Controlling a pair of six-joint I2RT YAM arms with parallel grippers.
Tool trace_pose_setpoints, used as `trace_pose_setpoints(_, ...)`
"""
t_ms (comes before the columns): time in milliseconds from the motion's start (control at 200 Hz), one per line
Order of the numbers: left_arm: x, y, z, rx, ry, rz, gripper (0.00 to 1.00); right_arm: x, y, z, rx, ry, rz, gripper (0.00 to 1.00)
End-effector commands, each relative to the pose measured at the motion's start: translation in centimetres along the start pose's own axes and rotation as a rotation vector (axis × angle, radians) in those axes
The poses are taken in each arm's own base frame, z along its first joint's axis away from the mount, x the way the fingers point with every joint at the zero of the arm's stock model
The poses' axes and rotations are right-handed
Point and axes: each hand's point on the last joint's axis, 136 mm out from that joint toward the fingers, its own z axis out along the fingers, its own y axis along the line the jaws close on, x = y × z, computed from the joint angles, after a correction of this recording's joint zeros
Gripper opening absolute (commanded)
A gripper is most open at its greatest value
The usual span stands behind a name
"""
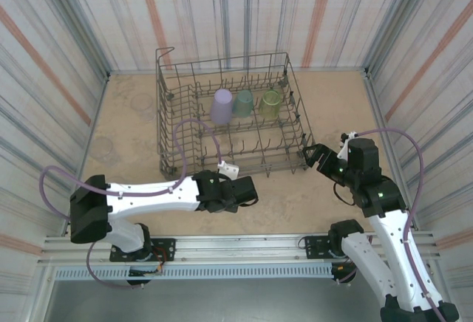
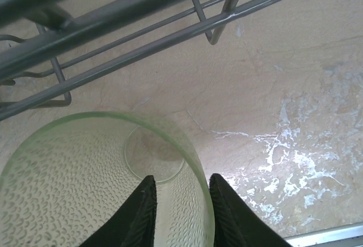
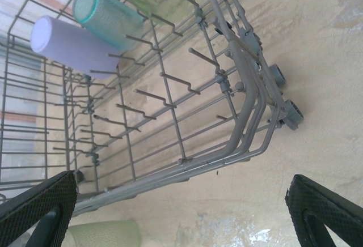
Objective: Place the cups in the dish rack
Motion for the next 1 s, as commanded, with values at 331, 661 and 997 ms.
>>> trace_pose_setpoints(331,-0.7,-0.3,-1.4,-0.001,-0.015,-0.028,0.00,-0.1,0.6,0.0,-0.024,-0.008,0.004,0.99)
trace_pose_setpoints(661,-2.4,-2.0,-5.1,0.072,-0.014,0.014,0.00,-1.0,1.1,0.8,-0.023,-0.013,-0.011,0.99)
trace_pose_setpoints(997,-4.8,-4.5,-8.9,0.190,-0.044,0.076,0.00,-1.5,1.4,1.2,-0.027,-0.013,-0.010,0.99)
